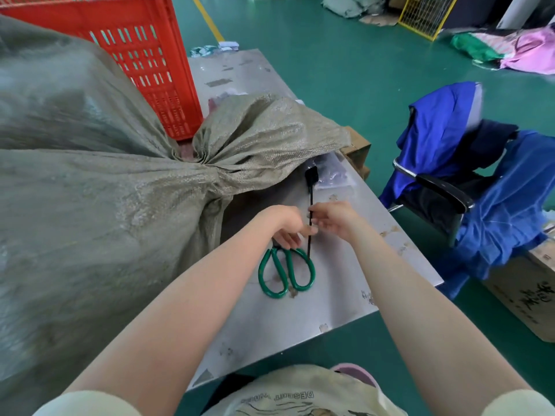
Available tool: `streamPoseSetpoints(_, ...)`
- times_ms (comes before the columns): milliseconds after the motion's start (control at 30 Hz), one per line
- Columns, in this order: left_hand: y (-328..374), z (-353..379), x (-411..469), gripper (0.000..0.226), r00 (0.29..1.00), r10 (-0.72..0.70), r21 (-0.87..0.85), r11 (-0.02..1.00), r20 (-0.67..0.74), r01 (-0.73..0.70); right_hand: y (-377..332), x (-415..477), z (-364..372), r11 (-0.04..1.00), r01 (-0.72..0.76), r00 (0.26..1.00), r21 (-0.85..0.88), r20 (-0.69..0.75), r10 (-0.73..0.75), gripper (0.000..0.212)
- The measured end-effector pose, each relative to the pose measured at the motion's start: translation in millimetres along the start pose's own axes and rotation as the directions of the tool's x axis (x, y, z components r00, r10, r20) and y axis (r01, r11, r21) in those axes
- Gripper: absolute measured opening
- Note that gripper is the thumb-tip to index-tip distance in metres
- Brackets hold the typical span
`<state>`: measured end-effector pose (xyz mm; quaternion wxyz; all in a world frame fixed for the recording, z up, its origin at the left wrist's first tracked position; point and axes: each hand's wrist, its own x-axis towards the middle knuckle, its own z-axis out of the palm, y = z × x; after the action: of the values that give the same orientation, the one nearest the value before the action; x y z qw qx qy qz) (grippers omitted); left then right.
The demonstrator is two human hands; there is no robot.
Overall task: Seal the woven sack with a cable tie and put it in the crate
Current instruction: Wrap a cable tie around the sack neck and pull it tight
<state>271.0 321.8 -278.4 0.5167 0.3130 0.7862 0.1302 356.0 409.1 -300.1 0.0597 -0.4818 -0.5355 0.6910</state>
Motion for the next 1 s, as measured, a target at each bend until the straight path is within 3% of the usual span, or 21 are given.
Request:
streamPoseSetpoints(100, -9.1, 3.6, -5.3, 0.012, 0.997, 0.064, -0.153, 0.986, -0.046, -0.071, 1.7, -11.0, 2.7, 0.998, 0.032, 0.999, 0.055, 0.041, -0.034, 0.012)
streamPoseSetpoints(200, -19.8, 7.3, -15.8, 0.012, 0.997, 0.072, -0.267, 0.961, -0.01, -0.072, 4.6, -18.4, 7.3, 0.998, 0.055, 0.996, 0.026, 0.062, -0.057, 0.006)
streamPoseSetpoints(267, -26.1, 8.4, -23.3, 0.023, 0.999, 0.048, -0.275, 0.961, 0.019, -0.041, 5.9, -21.1, 10.1, 0.997, 0.07, 0.995, -0.022, 0.07, -0.069, 0.008)
streamPoseSetpoints(433, -35.9, 8.3, -43.6, 0.036, 0.986, -0.063, -0.069, 0.995, 0.157, 0.075, 3.9, -24.0, 21.6, 0.987, 0.14, 0.989, 0.075, 0.038, -0.143, 0.009)
streamPoseSetpoints(533, -37.8, 6.7, -54.8, 0.038, 0.98, -0.122, 0.01, 0.993, 0.155, 0.122, 0.3, -25.8, 31.2, 0.979, 0.158, 0.987, 0.131, 0.014, -0.161, 0.022)
streamPoseSetpoints(600, -37.3, -0.6, -56.8, 0.036, 0.987, -0.123, 0.035, 0.992, 0.099, 0.12, -0.7, -28.4, 37.0, 0.985, 0.153, 0.987, 0.077, 0.041, -0.157, 0.025)
streamPoseSetpoints(667, -34.1, -12.1, -58.9, 0.027, 0.993, -0.074, 0.098, 0.992, -0.091, 0.083, 0.5, -30.1, 43.0, 0.99, 0.139, 0.988, -0.029, 0.078, -0.136, 0.027)
streamPoseSetpoints(700, -31.6, -18.6, -61.6, 0.027, 0.969, -0.026, 0.195, 0.978, -0.247, 0.076, 1.5, -29.2, 45.8, 0.988, 0.135, 0.988, -0.07, 0.083, -0.129, 0.028)
streamPoseSetpoints(767, -23.9, -30.8, -67.6, 0.032, 0.819, 0.156, 0.409, 0.907, -0.553, 0.103, 3.6, -27.1, 52.3, 0.983, 0.128, 0.989, -0.132, 0.09, -0.117, 0.027)
streamPoseSetpoints(833, -19.5, -39.6, -71.1, 0.037, 0.639, 0.346, 0.565, 0.808, -0.687, 0.17, 5.1, -28.3, 59.2, 0.977, 0.1, 0.989, -0.189, 0.123, -0.078, 0.023)
streamPoseSetpoints(900, -21.3, -50.4, -68.8, 0.047, 0.415, 0.518, 0.659, 0.657, -0.748, 0.367, 6.7, -30.1, 64.7, 0.966, 0.053, 0.983, -0.253, 0.185, -0.006, 0.027)
streamPoseSetpoints(933, -22.8, -56.0, -67.3, 0.058, 0.359, 0.53, 0.64, 0.618, -0.768, 0.456, 7.3, -31.8, 66.7, 0.96, 0.029, 0.974, -0.278, 0.223, 0.035, 0.027)
streamPoseSetpoints(1000, -28.8, -63.5, -61.8, 0.077, 0.463, 0.371, 0.587, 0.612, -0.805, 0.531, 9.0, -32.5, 69.4, 0.921, 0.012, 0.951, -0.389, 0.29, 0.11, 0.022)
